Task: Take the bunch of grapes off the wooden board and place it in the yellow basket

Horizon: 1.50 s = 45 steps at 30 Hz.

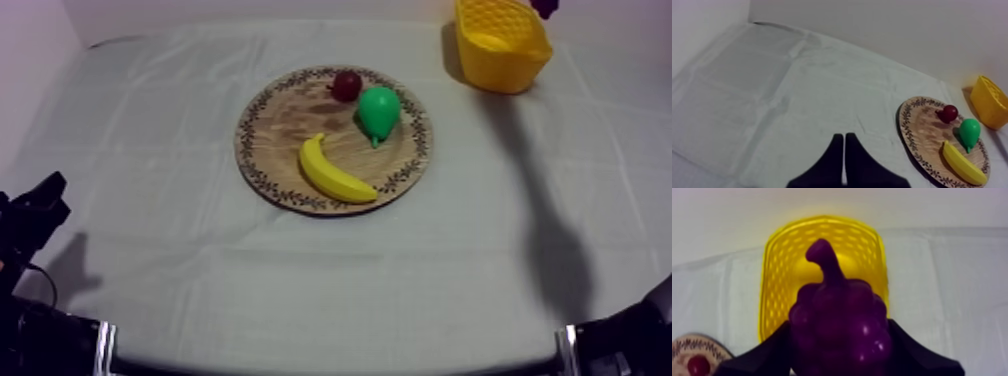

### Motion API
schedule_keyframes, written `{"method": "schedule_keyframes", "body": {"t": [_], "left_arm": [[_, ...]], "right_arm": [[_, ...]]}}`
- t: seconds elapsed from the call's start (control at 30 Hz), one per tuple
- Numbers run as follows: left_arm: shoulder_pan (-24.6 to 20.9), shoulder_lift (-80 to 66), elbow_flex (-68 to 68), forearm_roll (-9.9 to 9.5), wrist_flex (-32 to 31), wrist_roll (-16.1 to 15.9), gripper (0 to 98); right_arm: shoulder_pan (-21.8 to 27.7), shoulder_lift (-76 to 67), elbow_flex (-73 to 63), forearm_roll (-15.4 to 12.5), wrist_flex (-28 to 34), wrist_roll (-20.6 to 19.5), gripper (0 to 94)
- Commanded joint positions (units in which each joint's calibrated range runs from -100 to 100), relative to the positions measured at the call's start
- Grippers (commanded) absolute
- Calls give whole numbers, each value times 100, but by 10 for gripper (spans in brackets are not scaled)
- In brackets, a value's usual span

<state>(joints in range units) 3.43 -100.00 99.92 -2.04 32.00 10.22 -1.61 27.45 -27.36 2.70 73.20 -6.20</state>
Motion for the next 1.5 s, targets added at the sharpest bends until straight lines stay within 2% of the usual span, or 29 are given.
{"method": "schedule_keyframes", "body": {"t": [0.0,0.67,1.13,1.2,1.37,1.47], "left_arm": [[1,0,-3,1,1,-1,1],[1,0,-3,1,1,1,1],[1,0,-3,1,1,1,1],[1,0,-3,1,1,1,1],[1,0,-3,1,1,1,1],[1,0,-3,1,1,1,1]], "right_arm": [[-18,540,-674,18,-39,-18,174],[-9,2503,-2055,229,-202,-165,165],[-80,2916,-2164,371,-347,-255,173],[-86,2921,-2147,384,-391,-232,217],[-100,2871,-1965,445,-621,-216,506],[-116,2820,-1850,504,-737,-261,622]]}}
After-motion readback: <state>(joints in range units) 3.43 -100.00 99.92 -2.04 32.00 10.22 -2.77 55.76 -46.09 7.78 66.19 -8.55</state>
